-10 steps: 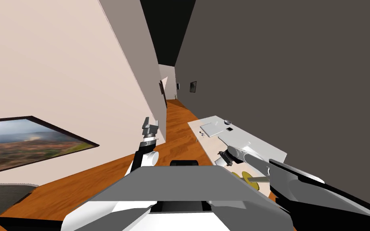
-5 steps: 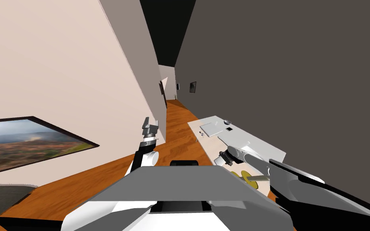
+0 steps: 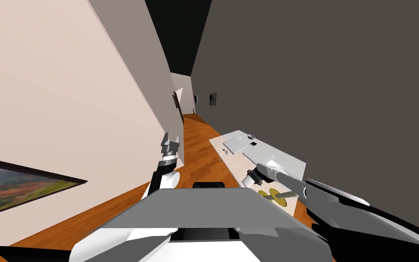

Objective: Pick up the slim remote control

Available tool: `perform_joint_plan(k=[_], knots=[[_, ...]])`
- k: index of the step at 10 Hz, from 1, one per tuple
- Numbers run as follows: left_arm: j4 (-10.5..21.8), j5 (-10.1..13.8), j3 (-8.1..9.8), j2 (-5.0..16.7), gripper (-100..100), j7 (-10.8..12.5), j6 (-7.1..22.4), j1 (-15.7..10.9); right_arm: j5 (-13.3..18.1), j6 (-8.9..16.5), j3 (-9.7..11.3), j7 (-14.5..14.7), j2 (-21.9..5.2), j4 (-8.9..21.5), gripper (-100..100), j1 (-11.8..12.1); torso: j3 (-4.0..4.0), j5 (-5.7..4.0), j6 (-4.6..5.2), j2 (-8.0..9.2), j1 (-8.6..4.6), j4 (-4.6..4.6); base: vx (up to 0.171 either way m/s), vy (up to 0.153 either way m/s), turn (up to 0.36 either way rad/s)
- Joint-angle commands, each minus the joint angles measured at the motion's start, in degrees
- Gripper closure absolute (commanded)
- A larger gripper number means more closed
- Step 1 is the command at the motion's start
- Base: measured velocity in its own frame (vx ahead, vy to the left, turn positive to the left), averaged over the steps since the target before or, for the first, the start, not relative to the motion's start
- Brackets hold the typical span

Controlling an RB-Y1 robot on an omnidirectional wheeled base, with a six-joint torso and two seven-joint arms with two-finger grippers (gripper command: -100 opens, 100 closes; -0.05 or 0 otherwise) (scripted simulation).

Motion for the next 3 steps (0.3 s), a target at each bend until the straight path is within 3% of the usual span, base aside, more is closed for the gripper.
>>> perform_joint_plan(k=[1,2,3], knots=[[0.0,0.0,0.0,0.0,0,0.0,0.0,0.0,0.6,-0.8,0.3,-0.1,-0.7,-1.6,100,-0.5,0.0,0.0,0.0,0.0,0.0,0.0,0.076,0.029,-0.183],[0.0,0.0,0.0,0.0,0,0.0,0.0,0.0,0.4,-0.6,0.2,-0.2,-0.6,-1.2,100,-0.3,0.01,0.01,-0.03,0.03,-0.02,0.0,0.029,0.012,-0.026],[0.0,0.0,0.0,0.0,0,0.0,0.0,0.0,0.4,-0.7,0.2,-0.2,-0.6,-1.4,0,-0.4,0.06,-0.01,-0.06,0.14,-0.07,0.0,0.006,0.003,0.006]])
